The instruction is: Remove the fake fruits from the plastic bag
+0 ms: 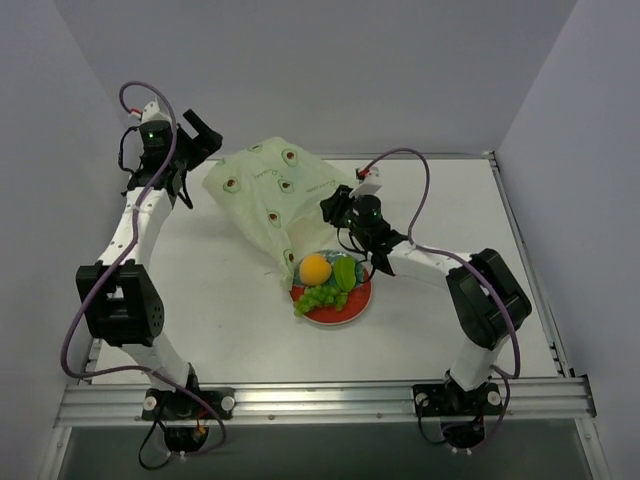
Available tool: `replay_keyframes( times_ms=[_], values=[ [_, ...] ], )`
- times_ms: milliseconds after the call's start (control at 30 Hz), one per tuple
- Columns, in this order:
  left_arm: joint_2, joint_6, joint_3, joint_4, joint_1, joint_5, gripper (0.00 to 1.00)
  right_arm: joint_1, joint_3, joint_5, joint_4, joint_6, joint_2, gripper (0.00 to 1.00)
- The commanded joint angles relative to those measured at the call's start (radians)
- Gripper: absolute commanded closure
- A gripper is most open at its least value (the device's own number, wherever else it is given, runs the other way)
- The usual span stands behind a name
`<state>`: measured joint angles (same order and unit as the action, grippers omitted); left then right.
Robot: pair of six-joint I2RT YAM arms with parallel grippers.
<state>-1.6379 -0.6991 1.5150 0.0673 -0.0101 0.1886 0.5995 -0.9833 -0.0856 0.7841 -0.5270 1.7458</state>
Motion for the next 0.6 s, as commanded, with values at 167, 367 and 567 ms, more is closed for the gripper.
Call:
replay_keyframes(
  times_ms=[167,367,567],
  values=[
    [-0.405,0.211,0.478,0.141,-0.088,0.256,0.06,0.058,0.032,0.05,-0.039,0.058,-0.101,0.69],
    [-0.785,0.152,0.874,0.253,-0.116,0.511,0.06,0.124,0.009,0.05,-0.062,0.097,-0.077,0.68],
    [-0.951,-0.131,0.953,-0.079,-0.129,0.663,0.06,0.131,-0.006,0.044,-0.059,0.097,-0.029,0.68]
  ],
)
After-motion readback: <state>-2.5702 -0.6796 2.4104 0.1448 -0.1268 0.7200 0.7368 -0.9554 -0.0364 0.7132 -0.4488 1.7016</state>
